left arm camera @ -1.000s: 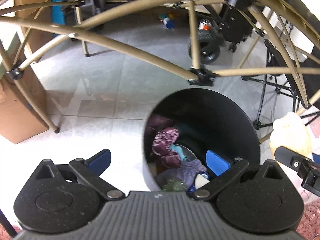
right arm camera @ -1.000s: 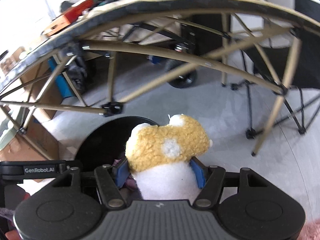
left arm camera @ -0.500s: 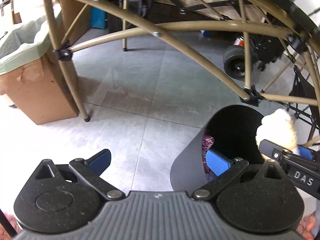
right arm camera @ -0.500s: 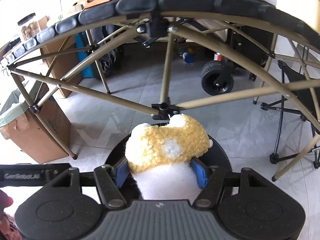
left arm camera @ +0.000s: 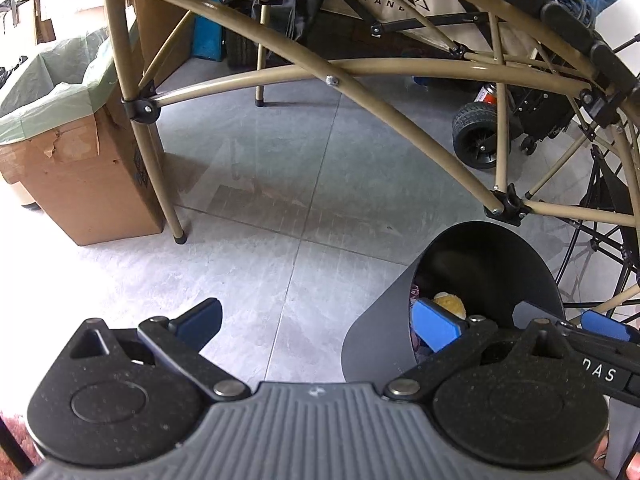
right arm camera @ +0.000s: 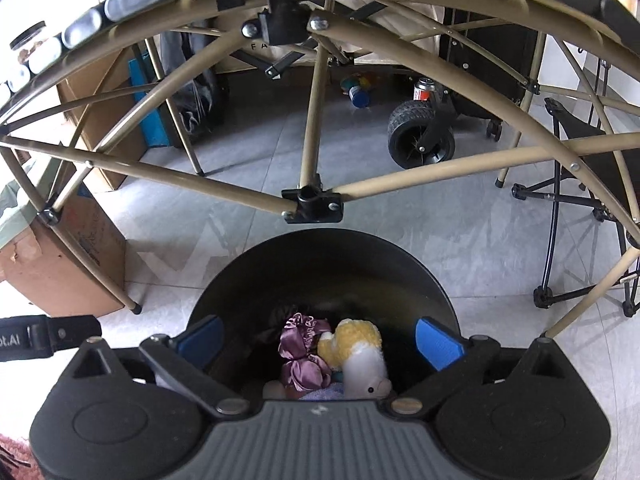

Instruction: Collect trash

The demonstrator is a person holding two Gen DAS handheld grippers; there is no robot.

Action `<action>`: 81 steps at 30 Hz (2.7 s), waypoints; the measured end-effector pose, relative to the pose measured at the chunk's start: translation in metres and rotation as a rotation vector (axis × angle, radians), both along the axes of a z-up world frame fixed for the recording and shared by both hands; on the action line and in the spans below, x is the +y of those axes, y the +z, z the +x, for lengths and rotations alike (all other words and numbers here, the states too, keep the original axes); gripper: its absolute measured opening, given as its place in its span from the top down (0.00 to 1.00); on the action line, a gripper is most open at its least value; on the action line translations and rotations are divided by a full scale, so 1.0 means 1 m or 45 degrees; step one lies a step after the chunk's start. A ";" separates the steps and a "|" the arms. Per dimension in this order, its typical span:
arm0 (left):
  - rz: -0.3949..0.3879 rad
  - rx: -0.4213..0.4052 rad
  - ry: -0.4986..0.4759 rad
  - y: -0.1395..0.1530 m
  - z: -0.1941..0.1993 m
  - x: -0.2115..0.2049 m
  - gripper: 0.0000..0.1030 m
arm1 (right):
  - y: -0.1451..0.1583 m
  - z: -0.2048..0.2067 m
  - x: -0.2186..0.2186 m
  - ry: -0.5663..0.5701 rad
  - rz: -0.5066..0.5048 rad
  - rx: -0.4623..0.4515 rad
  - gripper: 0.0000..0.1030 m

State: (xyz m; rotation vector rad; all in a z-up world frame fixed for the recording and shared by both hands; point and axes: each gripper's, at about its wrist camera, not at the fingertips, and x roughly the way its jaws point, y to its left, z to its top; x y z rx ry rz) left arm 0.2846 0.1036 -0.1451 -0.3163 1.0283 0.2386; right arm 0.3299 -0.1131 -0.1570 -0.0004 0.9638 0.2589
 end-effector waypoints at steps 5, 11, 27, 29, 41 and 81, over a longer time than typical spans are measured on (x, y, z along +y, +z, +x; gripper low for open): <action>0.024 -0.058 -0.044 0.014 -0.008 -0.009 0.00 | 0.010 -0.009 -0.009 -0.019 0.029 -0.009 0.00; 0.023 -0.165 -0.092 0.040 -0.032 -0.023 0.00 | 0.044 -0.040 -0.026 -0.032 0.071 -0.068 0.00; 0.119 -0.416 -0.224 0.106 -0.145 -0.065 0.00 | 0.128 -0.176 -0.076 0.002 0.133 -0.284 0.00; 0.144 -0.453 -0.235 0.114 -0.162 -0.069 0.00 | 0.135 -0.193 -0.082 0.001 0.135 -0.311 0.00; 0.242 -0.606 -0.315 0.137 -0.231 -0.097 0.00 | 0.159 -0.263 -0.103 0.002 0.164 -0.425 0.00; 0.302 -0.703 -0.334 0.153 -0.263 -0.106 0.00 | 0.172 -0.294 -0.113 -0.001 0.204 -0.507 0.00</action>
